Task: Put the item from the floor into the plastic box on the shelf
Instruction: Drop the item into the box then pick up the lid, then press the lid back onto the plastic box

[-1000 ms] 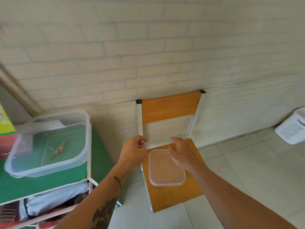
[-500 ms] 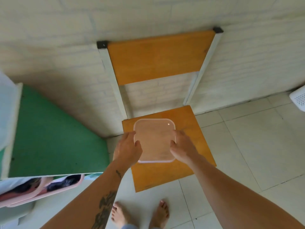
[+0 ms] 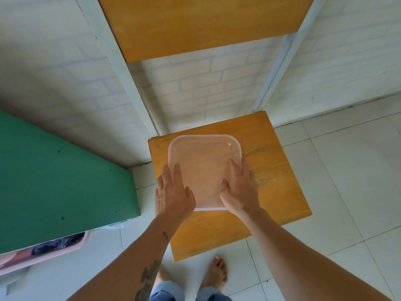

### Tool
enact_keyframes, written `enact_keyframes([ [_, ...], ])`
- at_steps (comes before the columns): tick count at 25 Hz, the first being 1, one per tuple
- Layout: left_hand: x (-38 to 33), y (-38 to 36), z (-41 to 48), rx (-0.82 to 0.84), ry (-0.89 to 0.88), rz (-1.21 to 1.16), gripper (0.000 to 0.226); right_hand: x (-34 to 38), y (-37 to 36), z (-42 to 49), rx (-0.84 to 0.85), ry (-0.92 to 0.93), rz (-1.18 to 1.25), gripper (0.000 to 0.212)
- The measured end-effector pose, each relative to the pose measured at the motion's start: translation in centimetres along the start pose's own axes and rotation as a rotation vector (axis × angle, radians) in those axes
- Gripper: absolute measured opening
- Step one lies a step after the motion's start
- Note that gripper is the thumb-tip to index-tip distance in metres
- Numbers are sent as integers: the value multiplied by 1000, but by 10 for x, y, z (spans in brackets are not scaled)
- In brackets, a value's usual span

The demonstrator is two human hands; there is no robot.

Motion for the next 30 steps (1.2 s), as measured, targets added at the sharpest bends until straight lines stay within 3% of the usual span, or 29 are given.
enact_keyframes([
  [8,-12,47,-21,-128,-58,-77,61,14,35,-23,-83,-55,105,54],
  [12,-35,127,-45,-270,-128,-150,57,46,103,-51,-179,15,105,49],
  [22,-79,328,-140,-630,-180,-247,55,155,257,-133,-289,207,226,61],
  [30,-31,453,-172,-771,-93,-191,59,279,309,-172,-460,441,89,61],
])
Point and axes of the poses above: each hand's wrist, its own z-axis towards the middle knuckle, its own y-axis out of the back of the hand, x = y × z, the point moved 8 cm from there along z, towards the middle knuckle, and after that the axes turned 4 degrees about z, right-handed, at the moved point
